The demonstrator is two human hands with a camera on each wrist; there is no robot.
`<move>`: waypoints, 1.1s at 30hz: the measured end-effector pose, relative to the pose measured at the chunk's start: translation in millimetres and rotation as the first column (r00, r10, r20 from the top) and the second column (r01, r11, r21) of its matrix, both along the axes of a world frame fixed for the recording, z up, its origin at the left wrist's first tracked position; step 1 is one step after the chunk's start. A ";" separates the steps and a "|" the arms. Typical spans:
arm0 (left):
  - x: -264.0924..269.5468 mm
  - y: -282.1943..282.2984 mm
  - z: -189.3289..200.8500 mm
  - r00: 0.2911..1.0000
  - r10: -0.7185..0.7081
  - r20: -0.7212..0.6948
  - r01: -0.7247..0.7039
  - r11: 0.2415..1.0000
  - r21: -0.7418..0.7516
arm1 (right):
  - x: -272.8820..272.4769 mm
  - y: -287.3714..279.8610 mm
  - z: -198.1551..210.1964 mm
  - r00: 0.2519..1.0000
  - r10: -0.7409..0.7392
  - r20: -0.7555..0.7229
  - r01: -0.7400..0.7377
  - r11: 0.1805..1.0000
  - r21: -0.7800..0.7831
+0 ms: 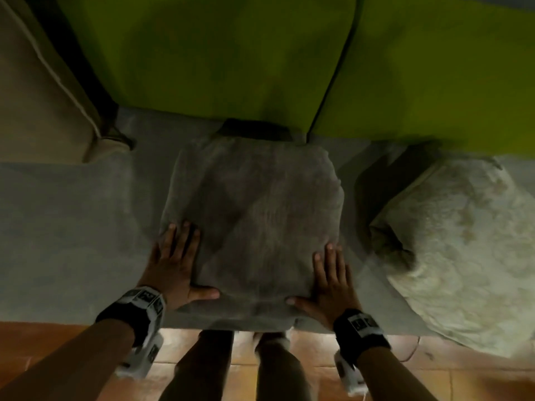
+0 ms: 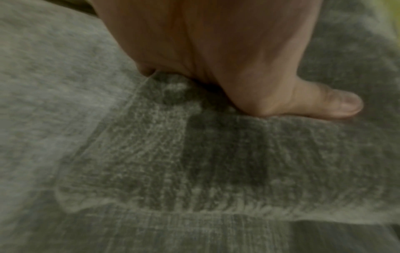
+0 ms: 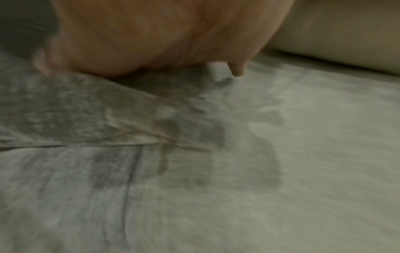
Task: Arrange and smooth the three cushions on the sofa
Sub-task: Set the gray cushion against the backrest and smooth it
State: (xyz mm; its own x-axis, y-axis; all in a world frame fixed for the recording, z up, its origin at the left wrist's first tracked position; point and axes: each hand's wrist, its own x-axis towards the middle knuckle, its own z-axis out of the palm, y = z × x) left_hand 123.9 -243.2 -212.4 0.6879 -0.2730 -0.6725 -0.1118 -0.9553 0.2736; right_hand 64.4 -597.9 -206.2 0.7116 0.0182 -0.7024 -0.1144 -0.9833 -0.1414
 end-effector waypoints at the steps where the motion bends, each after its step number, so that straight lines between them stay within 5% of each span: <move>1: -4.2 3.9 1.2 1.000 -0.005 0.021 0.006 0.999 -0.046 | -5.3 -9.4 5.4 0.997 0.008 -0.071 -0.008 1.000 -0.006; 6: -1.5 28.3 44.4 0.973 0.107 0.203 -0.021 0.922 -0.387 | 13.2 -46.7 64.1 0.993 0.037 -0.111 -0.023 0.992 0.125; 9: 34.0 26.2 86.0 0.863 0.353 0.362 -0.186 0.887 -0.422 | 51.6 -58.4 102.0 0.972 -0.027 0.232 -0.019 0.980 0.196; 11: 60.8 0.5 105.0 0.792 0.404 0.458 -0.196 0.879 -0.435 | 87.5 -52.8 113.6 0.868 -0.127 0.481 -0.035 0.949 0.314; 13: 84.5 -34.9 109.5 0.832 0.309 0.461 -0.101 0.901 -0.422 | 124.0 -36.7 107.0 0.779 -0.115 0.616 -0.180 0.901 0.395; 15: 104.2 -56.4 98.1 0.905 0.153 0.396 -0.023 0.949 -0.313 | 154.4 -18.1 87.5 0.763 0.075 0.643 -0.370 0.866 0.338; 18: 125.7 -55.0 64.8 0.967 0.037 0.254 -0.002 0.990 -0.138 | 175.2 -11.4 48.1 0.836 0.321 0.444 -0.442 0.875 0.199; 21: 141.1 -51.4 48.8 0.987 0.091 0.134 -0.074 0.989 -0.131 | 187.2 -22.2 18.5 0.940 0.250 0.231 -0.304 0.922 0.240; 25: 154.5 -54.8 46.5 0.977 0.212 0.032 -0.202 0.959 -0.196 | 202.6 -28.8 17.6 0.988 0.125 0.093 -0.151 0.922 0.358; 27: 166.8 -51.7 52.1 0.950 0.309 0.052 -0.286 0.922 -0.260 | 211.5 -38.2 25.4 0.998 -0.057 -0.006 0.054 0.897 0.438; 30: 193.6 -37.7 62.4 0.928 0.319 0.194 -0.275 0.936 -0.221 | 226.3 -62.1 36.7 0.913 -0.384 -0.135 0.402 0.800 0.445; 33: 214.3 -10.4 66.8 0.851 0.511 0.121 -0.457 0.834 -0.310 | 243.1 -83.6 40.1 0.752 -0.642 -0.149 0.585 0.548 0.598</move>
State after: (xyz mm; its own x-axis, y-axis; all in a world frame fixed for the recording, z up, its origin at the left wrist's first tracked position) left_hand 338.2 -253.5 -145.6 0.8844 -0.0166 -0.4665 0.2703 -0.7967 0.5407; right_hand 307.6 -681.4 -166.1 0.7581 -0.0692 -0.6484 -0.6190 -0.3891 -0.6822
